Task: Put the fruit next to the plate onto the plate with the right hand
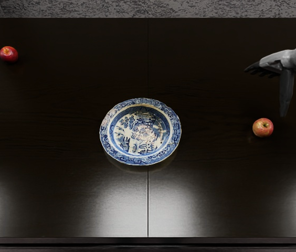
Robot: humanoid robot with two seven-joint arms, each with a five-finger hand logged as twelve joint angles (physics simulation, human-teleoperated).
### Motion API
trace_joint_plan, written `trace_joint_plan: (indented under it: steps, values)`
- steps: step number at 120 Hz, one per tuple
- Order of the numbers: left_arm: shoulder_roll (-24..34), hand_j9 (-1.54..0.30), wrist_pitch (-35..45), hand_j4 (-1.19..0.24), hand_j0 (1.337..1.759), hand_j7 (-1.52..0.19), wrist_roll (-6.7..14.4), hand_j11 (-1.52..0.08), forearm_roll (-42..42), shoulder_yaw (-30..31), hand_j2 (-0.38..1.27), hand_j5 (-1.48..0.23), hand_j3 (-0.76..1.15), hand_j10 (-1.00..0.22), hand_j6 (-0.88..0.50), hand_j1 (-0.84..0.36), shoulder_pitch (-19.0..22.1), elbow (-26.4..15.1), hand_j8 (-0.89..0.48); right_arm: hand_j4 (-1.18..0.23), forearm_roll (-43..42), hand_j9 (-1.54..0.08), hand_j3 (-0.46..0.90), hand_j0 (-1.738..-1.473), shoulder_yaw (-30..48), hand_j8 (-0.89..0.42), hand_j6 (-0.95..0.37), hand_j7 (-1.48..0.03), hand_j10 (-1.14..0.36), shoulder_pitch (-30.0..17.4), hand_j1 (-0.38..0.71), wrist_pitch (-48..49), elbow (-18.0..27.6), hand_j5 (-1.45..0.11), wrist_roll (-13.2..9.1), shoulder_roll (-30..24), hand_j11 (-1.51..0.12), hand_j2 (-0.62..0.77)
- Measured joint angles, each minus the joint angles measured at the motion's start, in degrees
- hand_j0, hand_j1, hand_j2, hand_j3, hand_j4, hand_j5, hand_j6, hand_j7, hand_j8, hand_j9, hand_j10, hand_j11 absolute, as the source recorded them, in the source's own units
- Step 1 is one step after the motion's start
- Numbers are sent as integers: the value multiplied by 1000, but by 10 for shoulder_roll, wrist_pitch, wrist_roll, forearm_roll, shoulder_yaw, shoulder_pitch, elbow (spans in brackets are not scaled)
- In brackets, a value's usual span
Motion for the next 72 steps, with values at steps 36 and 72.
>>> trace_joint_plan:
  steps: [36, 72]
  values:
    - [0, -11, 0, -9, 1658, -11, 0, -11, 0, 0, 2, -11, 0, -9, -9, 339, 0, 0, -9, -4, -35, 0, 0, -1658, 12, -5, -6, 0, -3, -26, -349, -34, 131, -1, -2, -35, 0, 0]
    - [0, -11, 0, -9, 1658, -11, 0, -11, 0, 0, 2, -11, 0, -9, -9, 339, 0, 0, -9, -6, -111, -1, 0, -1658, 7, -6, -8, 0, -4, -94, -349, -172, 200, -1, -2, -69, 0, 1]
